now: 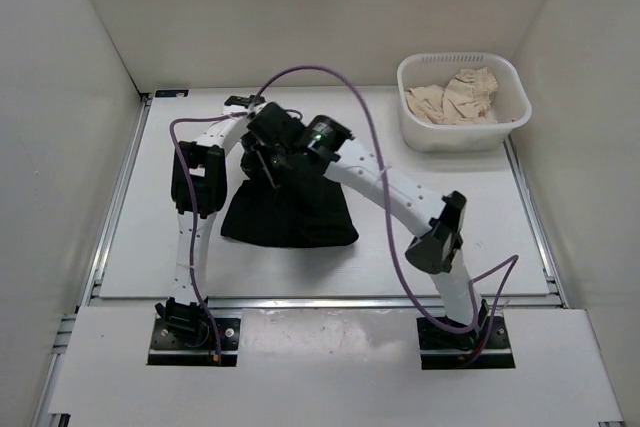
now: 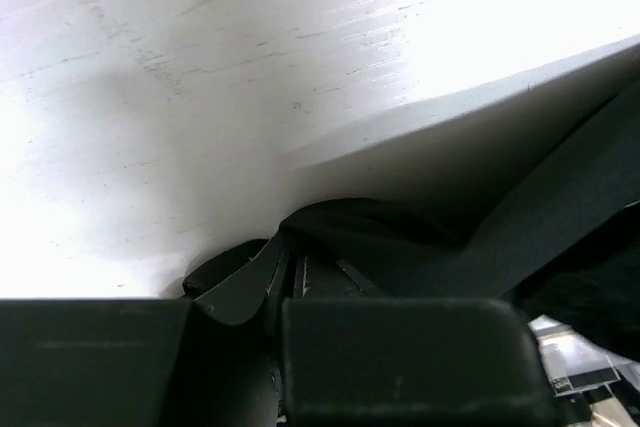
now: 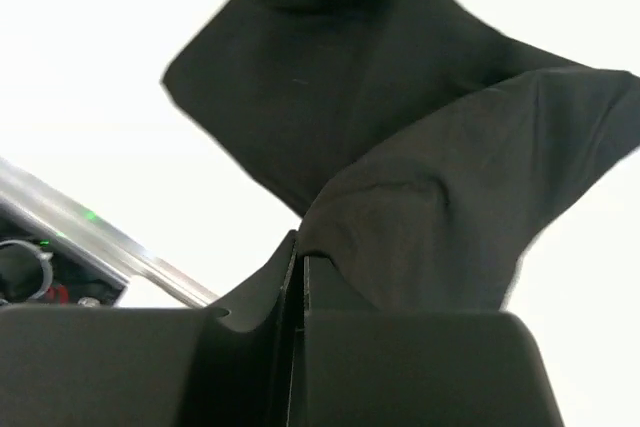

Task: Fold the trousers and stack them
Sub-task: Fold the trousers

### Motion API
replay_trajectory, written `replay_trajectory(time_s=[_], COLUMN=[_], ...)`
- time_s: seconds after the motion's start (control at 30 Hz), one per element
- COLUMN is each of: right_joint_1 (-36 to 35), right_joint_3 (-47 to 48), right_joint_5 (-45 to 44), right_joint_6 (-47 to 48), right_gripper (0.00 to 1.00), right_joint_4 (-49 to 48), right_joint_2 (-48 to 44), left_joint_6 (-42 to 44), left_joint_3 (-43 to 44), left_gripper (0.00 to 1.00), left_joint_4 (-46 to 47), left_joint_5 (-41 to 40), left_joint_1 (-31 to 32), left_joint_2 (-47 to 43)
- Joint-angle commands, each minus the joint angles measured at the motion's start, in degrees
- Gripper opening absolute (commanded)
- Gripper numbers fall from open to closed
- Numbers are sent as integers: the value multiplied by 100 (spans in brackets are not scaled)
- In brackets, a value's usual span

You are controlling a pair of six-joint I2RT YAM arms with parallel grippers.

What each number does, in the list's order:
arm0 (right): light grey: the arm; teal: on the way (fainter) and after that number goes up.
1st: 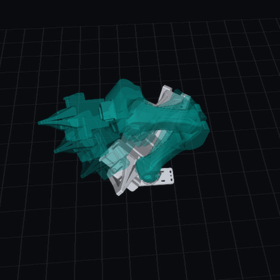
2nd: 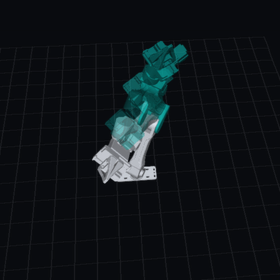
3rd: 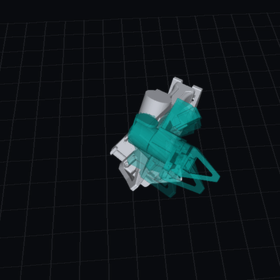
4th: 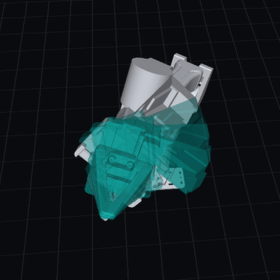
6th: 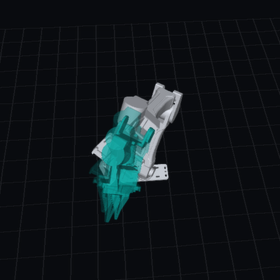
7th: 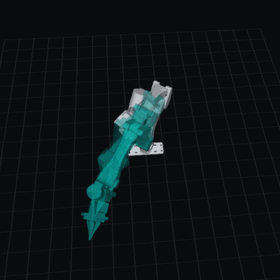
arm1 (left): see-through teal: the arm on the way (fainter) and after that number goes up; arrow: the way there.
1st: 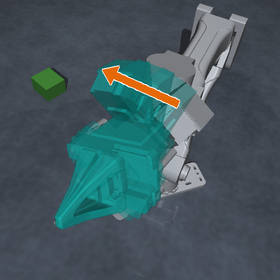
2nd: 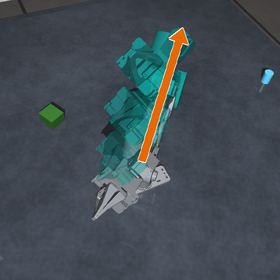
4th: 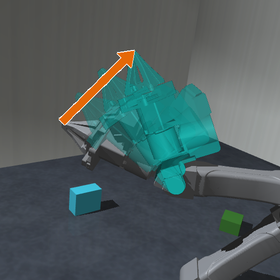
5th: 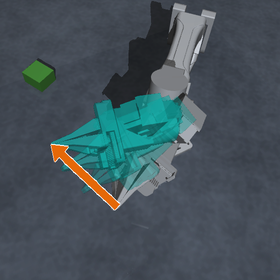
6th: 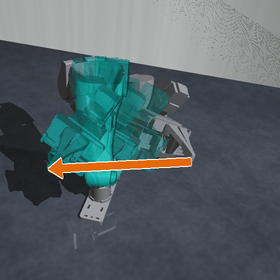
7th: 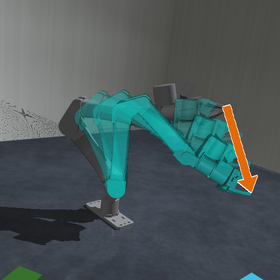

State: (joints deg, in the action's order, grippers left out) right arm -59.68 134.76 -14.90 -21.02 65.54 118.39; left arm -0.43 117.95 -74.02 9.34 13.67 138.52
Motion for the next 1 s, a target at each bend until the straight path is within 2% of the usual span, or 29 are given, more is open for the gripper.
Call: replay_trajectory(time_s=[0.0, 0.27, 0.43, 0.73, 0.77, 0.87, 0.97], right_joint_1=[-96, -35, 79, -316, -368, -658, -712], right_joint_3=[17, 270, 165, -125, -195, -590, -399], right_joint_5=[566, 321, 864, 2069, 2165, 2281, 2281], right_joint_6=[46, -587, -711, 386, 570, 1221, 1215], right_gripper=[0, 0, 0, 3, 0, 0, 0], right_joint_4=[-731, -1939, -2466, -3056, -3108, -3633, -3697], right_joint_2=[518, 1493, 1845, 1986, 1830, 1365, 1310], left_joint_6=[43, 43, 43, 43, 43, 43, 43], left_joint_3=[-79, -308, -430, -686, -686, -738, -738], left_gripper=[14, 14, 14, 14, 14, 14, 14], left_joint_4=[63, 116, 168, 283, 283, 283, 283], left_joint_5=[-310, -363, -363, -293, -293, -240, -187], left_joint_1=[48, 48, -137, -374, -444, -497, -497], left_joint_2=[88, 88, 88, 26, 26, 26, 79])
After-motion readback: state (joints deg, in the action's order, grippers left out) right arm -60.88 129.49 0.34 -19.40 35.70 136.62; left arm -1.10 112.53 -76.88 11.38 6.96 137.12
